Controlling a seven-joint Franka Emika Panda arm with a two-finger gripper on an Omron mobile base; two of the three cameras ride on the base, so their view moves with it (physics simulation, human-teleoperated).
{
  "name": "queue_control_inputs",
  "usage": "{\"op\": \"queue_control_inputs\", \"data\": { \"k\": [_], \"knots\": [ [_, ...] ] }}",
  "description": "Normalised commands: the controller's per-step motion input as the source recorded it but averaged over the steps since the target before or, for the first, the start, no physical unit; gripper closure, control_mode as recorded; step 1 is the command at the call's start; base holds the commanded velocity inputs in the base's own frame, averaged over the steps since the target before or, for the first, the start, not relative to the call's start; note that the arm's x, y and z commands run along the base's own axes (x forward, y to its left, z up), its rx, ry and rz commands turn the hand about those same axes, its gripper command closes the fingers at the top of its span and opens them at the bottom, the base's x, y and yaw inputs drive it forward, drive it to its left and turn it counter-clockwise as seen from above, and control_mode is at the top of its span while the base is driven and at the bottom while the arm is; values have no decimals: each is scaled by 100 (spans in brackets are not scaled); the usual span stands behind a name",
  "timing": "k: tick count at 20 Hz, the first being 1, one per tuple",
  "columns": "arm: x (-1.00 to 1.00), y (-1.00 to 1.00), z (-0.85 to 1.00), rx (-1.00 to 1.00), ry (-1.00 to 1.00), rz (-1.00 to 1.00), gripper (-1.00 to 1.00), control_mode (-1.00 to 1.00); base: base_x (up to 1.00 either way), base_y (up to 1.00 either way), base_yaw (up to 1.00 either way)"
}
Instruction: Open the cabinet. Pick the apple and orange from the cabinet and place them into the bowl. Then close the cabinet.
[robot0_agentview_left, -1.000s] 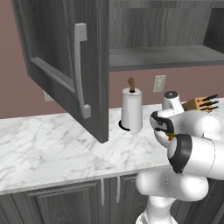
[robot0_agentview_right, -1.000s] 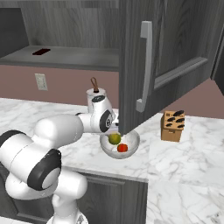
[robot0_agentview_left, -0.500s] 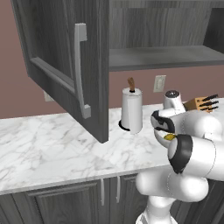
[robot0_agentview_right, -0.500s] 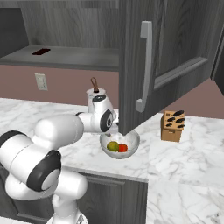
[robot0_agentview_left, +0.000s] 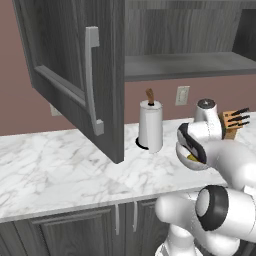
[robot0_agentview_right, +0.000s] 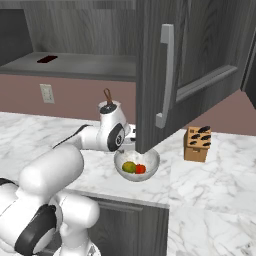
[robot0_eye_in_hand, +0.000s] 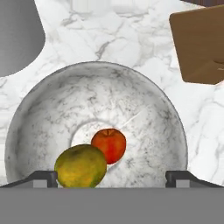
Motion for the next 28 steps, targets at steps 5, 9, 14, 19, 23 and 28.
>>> {"op": "queue_control_inputs", "data": {
  "k": [5,9,14,19,23,28],
  "knots": [
    [-23,0,62,0,0,0,-100,-100,0,0,0],
    [-43,0,56,0,-3,0,-100,-100,0,0,0],
    [-56,0,51,0,-3,0,-100,-100,0,0,0],
    [-60,0,48,0,-2,0,-100,-100,0,0,0],
    [-63,6,44,0,-3,0,-100,-100,0,0,0],
    [-61,11,39,0,-6,0,-100,-100,0,0,0]
  ]
}}
